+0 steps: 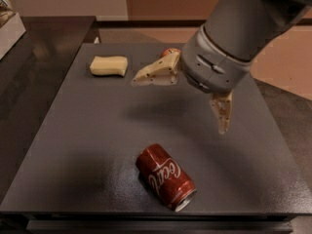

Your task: Place coke can upright

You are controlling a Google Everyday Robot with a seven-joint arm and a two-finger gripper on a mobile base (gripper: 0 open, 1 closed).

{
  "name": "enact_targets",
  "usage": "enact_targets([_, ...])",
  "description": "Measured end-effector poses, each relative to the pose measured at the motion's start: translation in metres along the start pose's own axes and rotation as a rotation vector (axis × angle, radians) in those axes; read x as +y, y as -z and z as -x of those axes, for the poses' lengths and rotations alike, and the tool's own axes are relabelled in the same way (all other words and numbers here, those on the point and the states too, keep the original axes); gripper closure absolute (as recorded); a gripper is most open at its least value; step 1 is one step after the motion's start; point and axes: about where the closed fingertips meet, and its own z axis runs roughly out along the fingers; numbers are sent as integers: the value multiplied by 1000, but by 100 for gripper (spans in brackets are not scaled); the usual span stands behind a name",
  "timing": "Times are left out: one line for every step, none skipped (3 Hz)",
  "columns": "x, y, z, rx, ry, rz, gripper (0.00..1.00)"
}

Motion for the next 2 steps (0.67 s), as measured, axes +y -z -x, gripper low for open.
enact_targets([-5, 2, 5, 43, 38, 39, 0])
enact_targets([-6, 5, 19, 84, 160, 124, 0])
